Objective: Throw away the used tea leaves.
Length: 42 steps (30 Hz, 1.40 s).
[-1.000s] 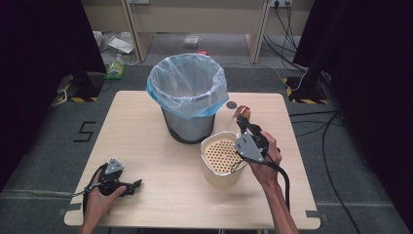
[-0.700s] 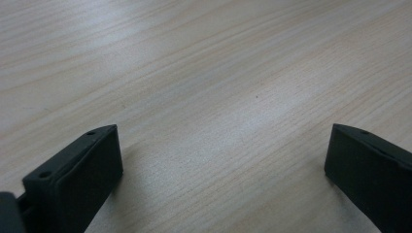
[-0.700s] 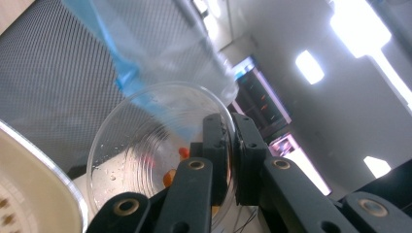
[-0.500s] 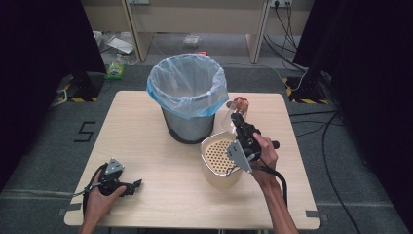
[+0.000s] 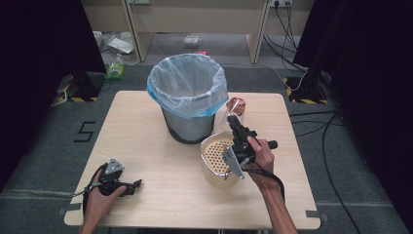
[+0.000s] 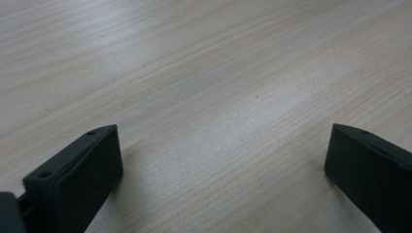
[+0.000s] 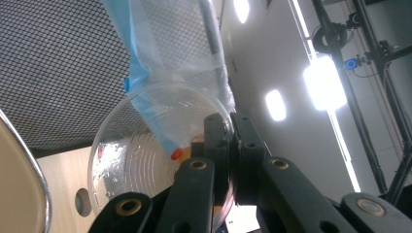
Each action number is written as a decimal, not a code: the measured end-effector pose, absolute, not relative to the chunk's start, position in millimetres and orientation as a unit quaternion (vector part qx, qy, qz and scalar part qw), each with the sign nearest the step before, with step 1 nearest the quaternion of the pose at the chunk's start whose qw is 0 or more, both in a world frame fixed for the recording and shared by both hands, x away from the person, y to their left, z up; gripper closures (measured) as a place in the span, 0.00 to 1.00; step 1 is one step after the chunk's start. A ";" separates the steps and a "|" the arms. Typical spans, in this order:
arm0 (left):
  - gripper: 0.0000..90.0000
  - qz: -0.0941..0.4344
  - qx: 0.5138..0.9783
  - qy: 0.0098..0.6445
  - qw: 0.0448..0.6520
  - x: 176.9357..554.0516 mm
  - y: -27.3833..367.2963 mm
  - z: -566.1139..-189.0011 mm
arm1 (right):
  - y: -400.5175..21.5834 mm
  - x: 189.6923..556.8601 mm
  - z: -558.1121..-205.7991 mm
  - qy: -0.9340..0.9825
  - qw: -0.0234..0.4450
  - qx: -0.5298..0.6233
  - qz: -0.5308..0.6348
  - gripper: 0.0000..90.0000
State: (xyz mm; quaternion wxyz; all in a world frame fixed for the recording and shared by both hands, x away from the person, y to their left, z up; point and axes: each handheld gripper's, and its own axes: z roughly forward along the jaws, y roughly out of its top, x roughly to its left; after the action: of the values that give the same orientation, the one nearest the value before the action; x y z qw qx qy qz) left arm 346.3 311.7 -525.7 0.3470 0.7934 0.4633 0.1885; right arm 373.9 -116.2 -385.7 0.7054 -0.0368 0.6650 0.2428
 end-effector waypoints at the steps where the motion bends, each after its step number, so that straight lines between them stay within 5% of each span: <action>1: 0.00 0.188 0.793 0.463 0.347 346.4 311.8 -525.7 | -115.7 372.8 -384.8 0.660 0.710 -0.039 0.244 0.97; 36: 0.00 0.189 0.793 0.463 0.347 346.1 311.6 -525.7 | -112.3 365.0 -392.0 0.641 0.729 -0.066 0.230 0.97; 42: 0.00 0.189 0.793 0.463 0.348 346.2 311.6 -525.8 | -123.4 373.6 -383.2 0.682 0.661 0.037 0.311 0.97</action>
State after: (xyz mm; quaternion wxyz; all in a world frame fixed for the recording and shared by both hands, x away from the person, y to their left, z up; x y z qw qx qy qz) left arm 346.2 311.6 -525.8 0.3477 0.7931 0.4629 0.1890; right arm 373.6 -123.4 -383.2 0.6610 0.0368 0.6819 0.3110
